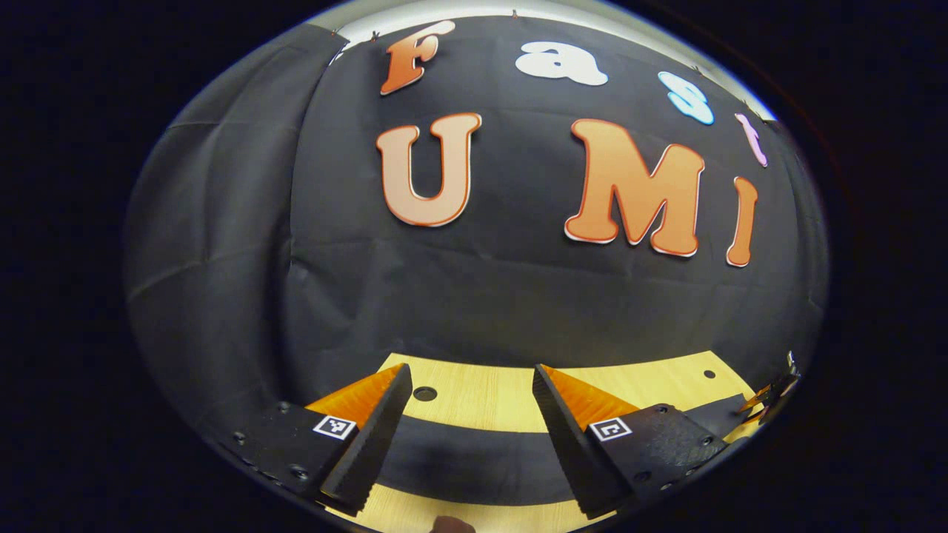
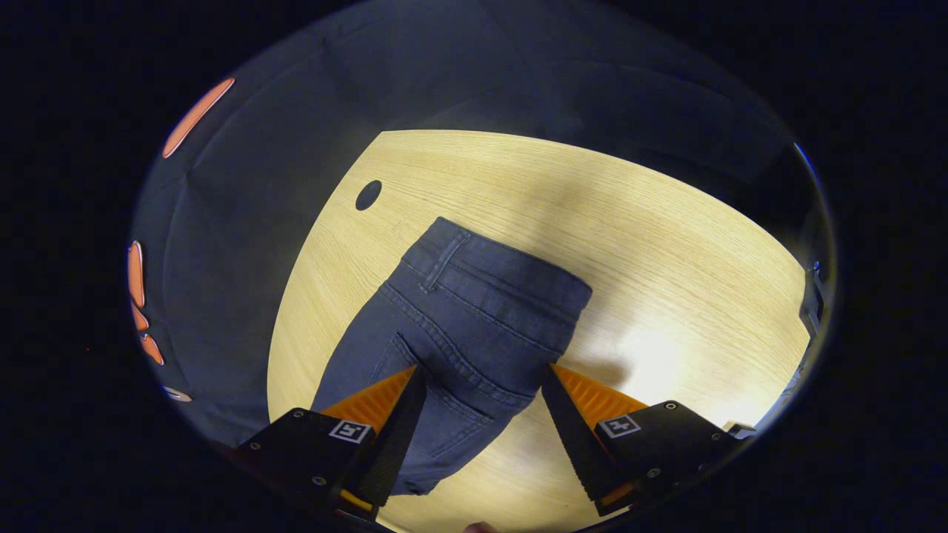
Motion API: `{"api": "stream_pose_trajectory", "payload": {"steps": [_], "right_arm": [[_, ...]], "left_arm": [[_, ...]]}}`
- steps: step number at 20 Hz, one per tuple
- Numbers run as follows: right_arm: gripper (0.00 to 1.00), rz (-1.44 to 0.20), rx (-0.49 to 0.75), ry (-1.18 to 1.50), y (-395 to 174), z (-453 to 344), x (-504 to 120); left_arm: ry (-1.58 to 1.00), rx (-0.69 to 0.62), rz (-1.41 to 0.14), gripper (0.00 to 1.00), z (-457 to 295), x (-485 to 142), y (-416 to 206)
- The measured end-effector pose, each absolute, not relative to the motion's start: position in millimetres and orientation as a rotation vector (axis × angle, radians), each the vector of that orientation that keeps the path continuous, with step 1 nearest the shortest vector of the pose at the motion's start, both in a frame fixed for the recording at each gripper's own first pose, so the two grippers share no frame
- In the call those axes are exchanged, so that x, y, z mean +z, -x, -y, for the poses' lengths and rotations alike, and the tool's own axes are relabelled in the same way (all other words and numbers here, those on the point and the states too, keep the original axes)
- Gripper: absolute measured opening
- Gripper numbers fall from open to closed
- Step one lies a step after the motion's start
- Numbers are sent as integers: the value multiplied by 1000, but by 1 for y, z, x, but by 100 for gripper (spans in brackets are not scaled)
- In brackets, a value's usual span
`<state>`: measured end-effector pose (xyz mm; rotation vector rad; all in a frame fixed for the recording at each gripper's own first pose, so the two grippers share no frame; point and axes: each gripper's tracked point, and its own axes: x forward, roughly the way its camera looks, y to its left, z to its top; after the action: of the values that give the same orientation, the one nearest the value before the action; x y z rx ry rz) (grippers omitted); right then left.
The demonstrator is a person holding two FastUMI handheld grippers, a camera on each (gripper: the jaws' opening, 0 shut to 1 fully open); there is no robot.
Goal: Grasp the waist and the cuffs of the jeans and fold them to make the two legs overlap; first hold the waist and fold one-third of the jeans toward the cuffs, then hold the cuffs and fold the remaining one-third in the same direction to finish folding.
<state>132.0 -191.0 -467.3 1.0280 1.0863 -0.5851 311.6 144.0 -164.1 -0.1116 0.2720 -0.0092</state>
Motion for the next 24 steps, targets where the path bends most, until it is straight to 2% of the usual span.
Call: {"api": "stream_pose_trajectory", "payload": {"steps": [8, 11, 12, 13, 16, 19, 24], "right_arm": [[96, -1129, -602, -987, -119, 191, -477], [92, -1117, -597, -969, -125, 195, -480], [81, -1130, -582, -942, -126, 196, -483], [78, -1135, -567, -911, -123, 198, -485], [49, -1095, -561, -973, -122, 196, -485], [28, -1061, -582, -1029, -121, 193, -486], [27, -946, -576, -1005, -137, 189, -447]], "left_arm": [[52, -24, -243, 98, -93, -149, -281], [48, -38, -264, 98, -74, -155, -274], [47, -51, -274, 98, -65, -158, -270], [46, -55, -286, 98, -58, -162, -267], [62, -103, -318, 98, -30, -173, -257], [31, -147, -316, 96, -13, -170, -248], [26, -197, -317, 97, -4, -170, -238]]}}
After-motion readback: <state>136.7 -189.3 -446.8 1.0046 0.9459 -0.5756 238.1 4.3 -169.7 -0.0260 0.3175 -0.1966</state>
